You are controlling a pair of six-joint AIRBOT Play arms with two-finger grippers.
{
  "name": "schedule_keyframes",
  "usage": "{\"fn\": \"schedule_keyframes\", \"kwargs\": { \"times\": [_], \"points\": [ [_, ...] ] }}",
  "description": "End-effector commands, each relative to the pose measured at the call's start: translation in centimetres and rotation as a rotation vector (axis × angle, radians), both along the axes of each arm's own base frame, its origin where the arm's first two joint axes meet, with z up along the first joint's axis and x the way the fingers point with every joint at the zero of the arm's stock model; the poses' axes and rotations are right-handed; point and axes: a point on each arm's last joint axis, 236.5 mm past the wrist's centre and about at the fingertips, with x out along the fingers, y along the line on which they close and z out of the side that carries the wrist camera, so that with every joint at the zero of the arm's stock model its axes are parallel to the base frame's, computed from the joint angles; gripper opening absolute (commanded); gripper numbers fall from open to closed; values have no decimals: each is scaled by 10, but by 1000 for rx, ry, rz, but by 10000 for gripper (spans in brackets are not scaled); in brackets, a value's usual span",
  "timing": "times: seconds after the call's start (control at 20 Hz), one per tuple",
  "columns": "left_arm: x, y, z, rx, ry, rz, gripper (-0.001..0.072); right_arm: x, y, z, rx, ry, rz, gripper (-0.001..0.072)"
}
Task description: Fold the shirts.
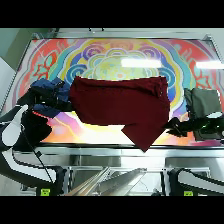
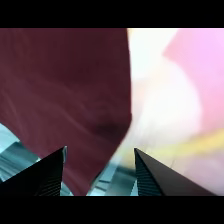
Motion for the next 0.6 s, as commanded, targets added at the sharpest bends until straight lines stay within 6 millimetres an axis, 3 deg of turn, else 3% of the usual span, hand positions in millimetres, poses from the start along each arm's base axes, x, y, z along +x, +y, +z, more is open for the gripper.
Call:
{"fn": "schedule_keyframes", "kwargs": {
  "times": [0.0,0.15,0.2,0.25,0.3,0.45,0.55],
  "points": [
    [5,0,-2,8,-4,28,32,8,28,-16,-34,-32,36,484],
    [7,6,2,11,-8,53,17,6,57,-13,-10,-43,103,484],
    [7,10,6,8,-4,72,17,3,62,-12,-2,-40,128,448],
    [6,14,12,4,1,89,17,-2,65,-9,13,-38,151,341],
    [3,18,20,-4,8,103,17,-6,67,-6,28,-34,166,329],
    [-18,25,44,-41,58,128,16,-17,72,5,56,-30,209,330],
    [-39,25,50,-43,65,150,16,-23,73,7,46,-59,221,330]
  ]
}}
